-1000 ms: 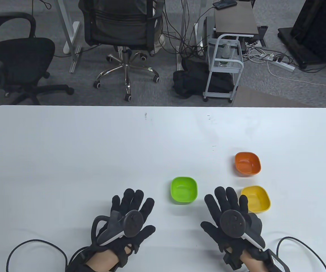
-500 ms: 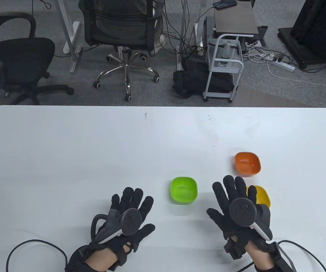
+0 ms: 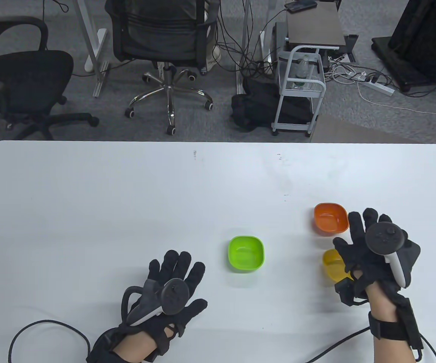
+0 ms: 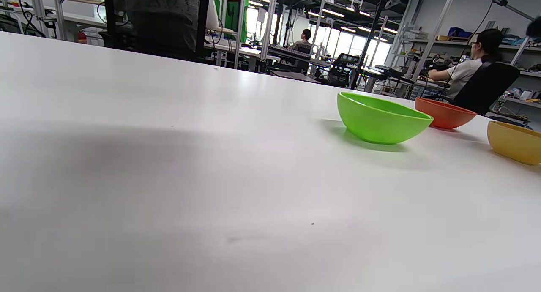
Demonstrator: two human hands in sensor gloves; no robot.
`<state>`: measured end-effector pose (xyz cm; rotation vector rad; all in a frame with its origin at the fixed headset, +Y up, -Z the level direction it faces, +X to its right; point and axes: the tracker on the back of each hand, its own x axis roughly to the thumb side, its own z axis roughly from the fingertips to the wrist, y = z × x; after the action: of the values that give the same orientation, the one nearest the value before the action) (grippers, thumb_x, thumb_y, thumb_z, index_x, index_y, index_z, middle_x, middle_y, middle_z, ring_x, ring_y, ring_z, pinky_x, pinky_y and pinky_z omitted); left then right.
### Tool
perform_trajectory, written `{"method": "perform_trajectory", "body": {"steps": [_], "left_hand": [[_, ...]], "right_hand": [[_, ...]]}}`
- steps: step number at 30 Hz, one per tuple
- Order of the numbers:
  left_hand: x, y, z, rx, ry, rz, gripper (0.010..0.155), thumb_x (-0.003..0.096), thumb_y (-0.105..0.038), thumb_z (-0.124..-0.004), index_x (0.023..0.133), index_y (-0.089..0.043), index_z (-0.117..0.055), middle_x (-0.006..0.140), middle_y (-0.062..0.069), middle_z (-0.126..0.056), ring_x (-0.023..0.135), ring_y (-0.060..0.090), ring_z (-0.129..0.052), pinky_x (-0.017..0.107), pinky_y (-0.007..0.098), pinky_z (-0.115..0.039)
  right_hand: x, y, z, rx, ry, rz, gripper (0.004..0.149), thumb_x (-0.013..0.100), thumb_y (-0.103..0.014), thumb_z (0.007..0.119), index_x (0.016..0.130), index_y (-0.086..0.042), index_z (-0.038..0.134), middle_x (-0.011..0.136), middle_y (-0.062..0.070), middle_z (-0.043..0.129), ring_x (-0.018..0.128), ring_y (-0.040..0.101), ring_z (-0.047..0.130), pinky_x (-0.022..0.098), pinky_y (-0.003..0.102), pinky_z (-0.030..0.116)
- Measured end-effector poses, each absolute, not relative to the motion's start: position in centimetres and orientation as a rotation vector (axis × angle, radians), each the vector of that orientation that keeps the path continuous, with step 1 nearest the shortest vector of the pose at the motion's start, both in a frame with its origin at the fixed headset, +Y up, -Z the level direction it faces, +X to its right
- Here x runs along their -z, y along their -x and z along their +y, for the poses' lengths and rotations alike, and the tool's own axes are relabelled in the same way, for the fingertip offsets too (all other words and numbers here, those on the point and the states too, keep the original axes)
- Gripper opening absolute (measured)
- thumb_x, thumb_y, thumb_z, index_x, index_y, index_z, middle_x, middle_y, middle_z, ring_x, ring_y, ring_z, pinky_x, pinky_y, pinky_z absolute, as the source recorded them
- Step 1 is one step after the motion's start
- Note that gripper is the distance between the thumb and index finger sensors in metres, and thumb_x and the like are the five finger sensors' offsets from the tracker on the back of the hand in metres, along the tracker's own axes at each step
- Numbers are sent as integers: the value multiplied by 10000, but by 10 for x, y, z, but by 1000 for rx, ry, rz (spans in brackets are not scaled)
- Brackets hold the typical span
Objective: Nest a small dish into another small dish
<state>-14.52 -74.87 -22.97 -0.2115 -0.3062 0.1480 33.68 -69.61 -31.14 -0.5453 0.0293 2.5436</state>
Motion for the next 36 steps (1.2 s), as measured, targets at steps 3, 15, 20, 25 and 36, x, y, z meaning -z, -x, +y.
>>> {"method": "perform_trajectory", "body": {"steps": [3, 15, 20, 25, 36], "left_hand": [[230, 145, -750, -145, 216, -305, 785, 340, -793, -546, 936, -597, -73, 1143, -176, -34, 1061, 140, 78, 762, 528, -70], [228, 146, -748, -156, 219, -302, 787, 340, -797, -543, 935, -597, -69, 1139, -178, -22, 1056, 138, 91, 760, 525, -64], [228, 146, -748, -154, 219, -301, 787, 339, -799, -541, 936, -597, -69, 1138, -178, -19, 1055, 139, 93, 760, 525, -64], [228, 147, -748, -155, 221, -294, 787, 339, -799, -541, 935, -597, -69, 1137, -177, -17, 1054, 139, 94, 760, 525, -64], [229, 147, -748, -153, 230, -284, 789, 339, -798, -542, 936, -596, -68, 1136, -177, -14, 1053, 139, 96, 760, 525, -64]], "right_hand": [[315, -369, -724, -2503, 701, 183, 701, 329, -427, 924, 940, -327, 595, 1135, -73, 217, 1108, 315, 66, 716, 588, -123], [317, -393, -761, -2445, 905, 427, 440, 311, -467, 912, 673, -216, 926, 1125, -23, 435, 1116, 316, 141, 707, 566, -158], [321, -387, -766, -2503, 914, 414, 363, 331, -442, 902, 599, -206, 965, 1098, -20, 530, 1116, 316, 186, 708, 574, -144], [322, -386, -768, -2514, 917, 385, 353, 335, -391, 925, 600, -160, 959, 1081, -28, 556, 1118, 312, 214, 714, 576, -139], [319, -381, -753, -2530, 831, 193, 371, 335, -359, 932, 590, -92, 964, 1048, -28, 616, 1107, 323, 316, 739, 597, -69]]}}
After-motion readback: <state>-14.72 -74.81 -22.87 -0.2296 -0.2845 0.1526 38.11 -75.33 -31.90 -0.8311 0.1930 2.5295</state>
